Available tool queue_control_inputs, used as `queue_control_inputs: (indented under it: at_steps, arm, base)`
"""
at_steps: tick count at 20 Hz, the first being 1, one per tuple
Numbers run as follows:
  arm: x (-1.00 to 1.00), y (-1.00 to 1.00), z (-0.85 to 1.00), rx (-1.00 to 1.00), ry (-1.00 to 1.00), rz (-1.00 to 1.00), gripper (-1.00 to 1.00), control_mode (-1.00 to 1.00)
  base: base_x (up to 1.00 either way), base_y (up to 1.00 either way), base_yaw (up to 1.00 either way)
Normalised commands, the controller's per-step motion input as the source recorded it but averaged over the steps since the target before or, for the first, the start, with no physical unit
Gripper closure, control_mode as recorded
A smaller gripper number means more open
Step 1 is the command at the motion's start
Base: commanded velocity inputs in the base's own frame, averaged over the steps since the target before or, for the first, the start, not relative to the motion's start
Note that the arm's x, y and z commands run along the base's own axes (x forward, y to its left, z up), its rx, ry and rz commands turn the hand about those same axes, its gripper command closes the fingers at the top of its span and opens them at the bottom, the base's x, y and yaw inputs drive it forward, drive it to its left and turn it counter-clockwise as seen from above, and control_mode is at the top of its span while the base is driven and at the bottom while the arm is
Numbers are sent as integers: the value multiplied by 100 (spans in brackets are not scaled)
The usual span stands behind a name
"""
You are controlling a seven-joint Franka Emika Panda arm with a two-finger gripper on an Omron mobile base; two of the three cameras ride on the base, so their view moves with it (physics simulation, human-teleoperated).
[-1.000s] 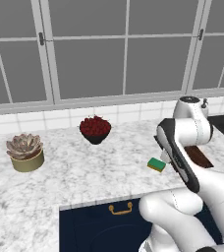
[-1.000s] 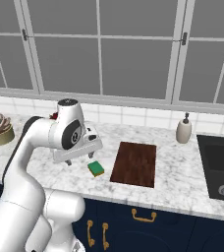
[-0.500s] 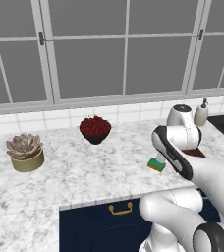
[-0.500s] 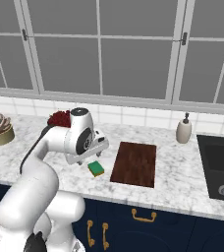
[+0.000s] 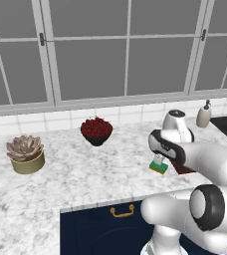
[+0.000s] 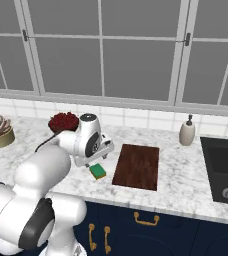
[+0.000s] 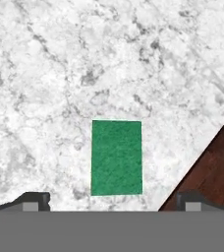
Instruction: Pick up the sponge from the counter and clean the cutting board by briefly scrubbing or pressing down on the cutting board. Once finished, release the sponge.
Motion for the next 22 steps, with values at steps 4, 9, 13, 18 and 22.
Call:
queue_control_inputs:
  at_steps: [4,9,13,18,22]
  arm:
    - [18,0,-40,0,3,0,-100,-100]
    - [23,0,-38,0,4,0,-100,-100]
    - [18,0,-39,0,3,0,-100,-100]
    - [12,0,-29,0,3,0,-100,-100]
    - [8,0,-26,0,1,0,-100,-100]
  base:
    - [0,0,0]
    - [0,0,0]
    - [0,0,0]
    - [0,0,0]
    - [0,0,0]
